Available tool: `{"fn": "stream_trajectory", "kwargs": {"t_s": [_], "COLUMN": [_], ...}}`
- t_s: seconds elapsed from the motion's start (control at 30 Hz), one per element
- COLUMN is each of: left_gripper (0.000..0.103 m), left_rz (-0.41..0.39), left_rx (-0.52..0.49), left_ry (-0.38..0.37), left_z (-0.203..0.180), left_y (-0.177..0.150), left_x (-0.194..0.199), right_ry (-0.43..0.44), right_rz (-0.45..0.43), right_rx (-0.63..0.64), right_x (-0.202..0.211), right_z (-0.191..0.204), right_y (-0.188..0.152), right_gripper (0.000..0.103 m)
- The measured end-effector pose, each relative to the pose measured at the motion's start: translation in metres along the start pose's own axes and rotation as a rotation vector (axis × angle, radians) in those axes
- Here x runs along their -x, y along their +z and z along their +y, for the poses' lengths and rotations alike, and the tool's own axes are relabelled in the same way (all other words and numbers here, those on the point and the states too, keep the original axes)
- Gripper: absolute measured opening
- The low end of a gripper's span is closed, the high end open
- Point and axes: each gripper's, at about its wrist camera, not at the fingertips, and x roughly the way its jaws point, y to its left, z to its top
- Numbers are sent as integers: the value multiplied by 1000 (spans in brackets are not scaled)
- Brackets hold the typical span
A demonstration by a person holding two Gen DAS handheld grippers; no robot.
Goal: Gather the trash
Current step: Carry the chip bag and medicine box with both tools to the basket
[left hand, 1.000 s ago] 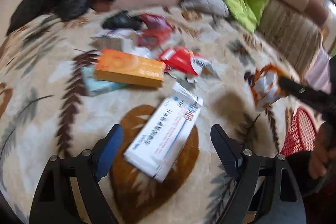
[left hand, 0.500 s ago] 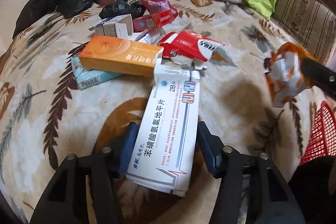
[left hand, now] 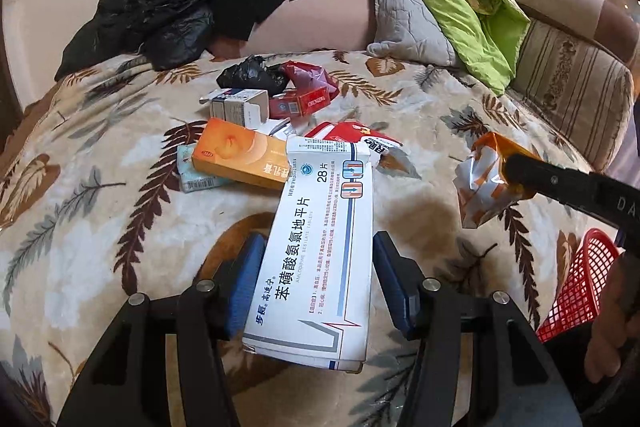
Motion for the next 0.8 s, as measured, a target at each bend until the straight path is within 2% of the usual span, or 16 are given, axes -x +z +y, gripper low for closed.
{"fn": "stream_trajectory", "kwargs": {"t_s": [0.43, 0.8], "left_gripper": [55, 55], "left_rz": [-52, -74], "left_rx": [-30, -49], "left_ry": [66, 78], "left_z": [1, -1], "left_y": [3, 4], "left_x": [3, 6], "right_ry": [-11, -18], "right_rz": [5, 5], "right_rx": [18, 45], "right_x": [-4, -6], "right_z": [4, 11], "right_y": [0, 0], "right_gripper": [29, 29]}}
